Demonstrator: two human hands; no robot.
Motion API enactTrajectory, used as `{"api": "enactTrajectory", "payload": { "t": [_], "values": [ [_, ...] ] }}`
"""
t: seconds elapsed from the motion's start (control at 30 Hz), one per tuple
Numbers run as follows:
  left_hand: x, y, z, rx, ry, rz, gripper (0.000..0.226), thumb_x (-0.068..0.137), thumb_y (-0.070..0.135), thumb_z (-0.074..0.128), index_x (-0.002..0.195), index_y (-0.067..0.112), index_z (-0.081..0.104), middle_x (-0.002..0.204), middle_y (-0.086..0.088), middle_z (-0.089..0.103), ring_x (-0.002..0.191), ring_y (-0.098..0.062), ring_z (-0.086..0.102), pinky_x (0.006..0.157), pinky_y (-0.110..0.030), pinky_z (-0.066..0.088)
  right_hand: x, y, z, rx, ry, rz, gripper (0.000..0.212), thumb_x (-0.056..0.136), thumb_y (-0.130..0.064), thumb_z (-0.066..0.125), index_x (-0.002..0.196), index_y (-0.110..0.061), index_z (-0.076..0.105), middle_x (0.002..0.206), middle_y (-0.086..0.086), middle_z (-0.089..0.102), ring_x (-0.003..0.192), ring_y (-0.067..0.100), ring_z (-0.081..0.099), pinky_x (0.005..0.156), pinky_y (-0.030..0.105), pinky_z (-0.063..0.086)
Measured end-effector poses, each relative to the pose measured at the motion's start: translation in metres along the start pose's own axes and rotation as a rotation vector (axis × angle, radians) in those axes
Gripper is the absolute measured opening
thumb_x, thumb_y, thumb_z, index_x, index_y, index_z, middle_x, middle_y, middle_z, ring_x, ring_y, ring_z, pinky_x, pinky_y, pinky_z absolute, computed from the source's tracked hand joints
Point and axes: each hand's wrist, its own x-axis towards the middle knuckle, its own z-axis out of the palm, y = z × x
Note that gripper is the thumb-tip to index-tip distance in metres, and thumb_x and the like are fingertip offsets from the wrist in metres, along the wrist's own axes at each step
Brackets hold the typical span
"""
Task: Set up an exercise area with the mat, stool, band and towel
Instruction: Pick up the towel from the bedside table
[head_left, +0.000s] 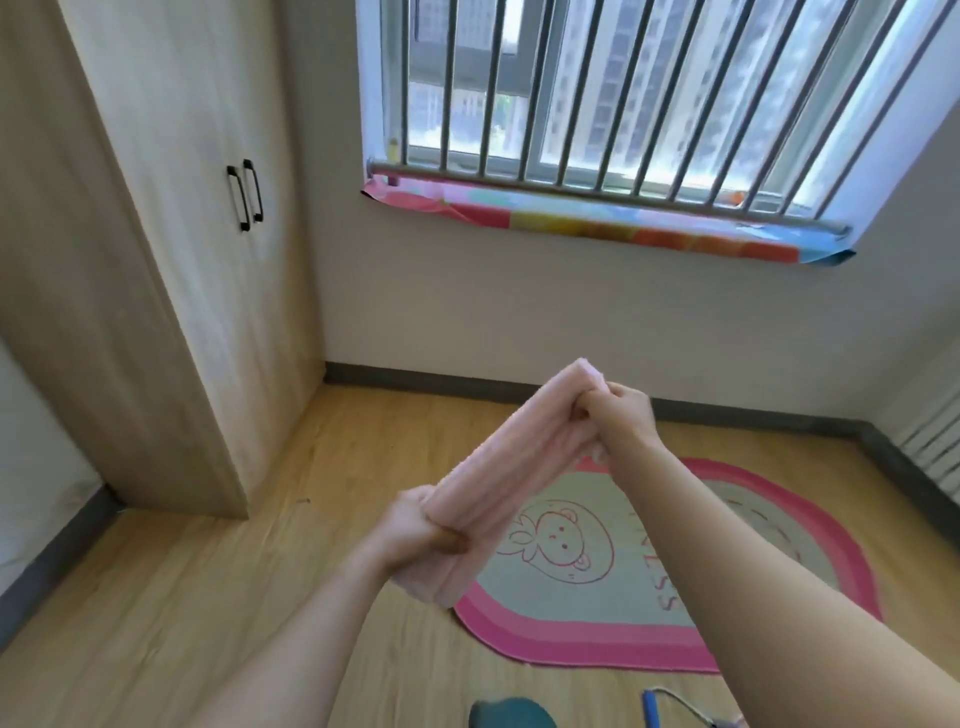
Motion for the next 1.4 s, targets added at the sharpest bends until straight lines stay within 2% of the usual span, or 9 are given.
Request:
{"api": "enactTrajectory", "payload": {
  "t": [0.13,0.3,0.4,0.57,0.67,0.87,1.07,1.3,1.4],
  "values": [
    [0.043,0.0,0.064,0.017,0.08,-0.149,0.054,0.045,0.027,0.078,0.094,0.008,0.066,0.083,-0.004,0.067,0.075,-0.016,0.059,0.063,-0.026,0.047,0.062,0.094,-0.07,-0.002,0.104,0.277,0.008,0.075,-0.011,0.053,0.069,-0.01,0.059,0.064,0.009,0.056,0.054,0.022,0.048,0.049,0.026,0.035],
    [0.082,-0.039,0.124,-0.143,0.168,-0.323,0.027,0.075,0.006,0.073,0.097,0.011,0.058,0.086,-0.003,0.061,0.074,-0.016,0.06,0.06,-0.031,0.054,0.117,0.216,-0.096,-0.107,0.169,0.495,0.006,0.066,-0.012,0.059,0.07,-0.011,0.064,0.073,0.014,0.066,0.068,0.032,0.062,0.063,0.037,0.052],
    [0.103,-0.087,0.155,-0.071,0.164,-0.406,0.024,0.08,0.008,0.068,0.1,0.014,0.056,0.092,-0.003,0.063,0.087,-0.022,0.063,0.076,-0.041,0.056,0.124,0.28,-0.087,-0.24,0.132,0.528,0.013,0.073,-0.012,0.06,0.082,-0.007,0.069,0.08,0.014,0.067,0.075,0.03,0.061,0.071,0.039,0.052],
    [0.145,-0.196,0.203,0.048,0.166,-0.494,0.024,0.083,0.009,0.063,0.103,0.018,0.053,0.095,-0.003,0.063,0.093,-0.026,0.063,0.082,-0.045,0.054,0.129,0.412,-0.049,-0.441,0.075,0.563,0.02,0.084,-0.018,0.051,0.1,-0.013,0.062,0.101,0.014,0.067,0.093,0.036,0.062,0.072,0.033,0.045],
    [0.168,-0.264,0.226,0.132,0.19,-0.533,0.029,0.082,0.011,0.062,0.108,0.019,0.051,0.1,-0.005,0.063,0.094,-0.026,0.061,0.083,-0.041,0.053,0.128,0.492,-0.022,-0.51,0.014,0.648,0.022,0.085,-0.014,0.049,0.105,-0.012,0.06,0.104,0.015,0.067,0.082,0.03,0.055,0.07,0.031,0.04],
    [0.195,-0.399,0.26,0.21,0.19,-0.645,0.041,0.084,0.012,0.061,0.123,0.016,0.052,0.105,-0.004,0.06,0.094,-0.024,0.057,0.079,-0.031,0.045,0.123,0.627,0.03,-0.51,-0.089,0.774,0.023,0.088,-0.011,0.046,0.109,-0.019,0.052,0.1,0.006,0.061,0.085,0.028,0.054,0.071,0.031,0.04],
    [0.211,-0.492,0.276,0.286,0.137,-0.716,0.04,0.084,0.016,0.061,0.123,0.014,0.052,0.11,-0.008,0.062,0.099,-0.028,0.06,0.082,-0.037,0.05,0.122,0.706,0.07,-0.545,-0.161,0.817,0.036,0.092,-0.009,0.043,0.126,-0.018,0.048,0.11,0.006,0.061,0.085,0.027,0.052,0.074,0.032,0.043],
    [0.218,-0.536,0.292,0.435,0.032,-0.697,0.031,0.082,0.031,0.055,0.109,0.016,0.056,0.102,-0.004,0.066,0.083,-0.022,0.061,0.06,-0.029,0.042,0.122,0.727,0.078,-0.66,-0.244,0.808,0.043,0.094,-0.006,0.033,0.135,-0.018,0.039,0.07,-0.005,0.049,0.057,0.01,0.042,0.068,0.031,0.038],
    [0.218,-0.542,0.295,0.52,0.029,-0.636,0.051,0.088,0.035,0.058,0.133,0.017,0.045,0.128,-0.008,0.056,0.104,-0.027,0.058,0.071,-0.03,0.04,0.124,0.728,0.08,-0.703,-0.298,0.798,0.062,0.095,-0.004,0.034,0.153,-0.021,0.019,0.111,0.01,0.062,0.082,0.025,0.054,0.073,0.029,0.034]
  ]
}}
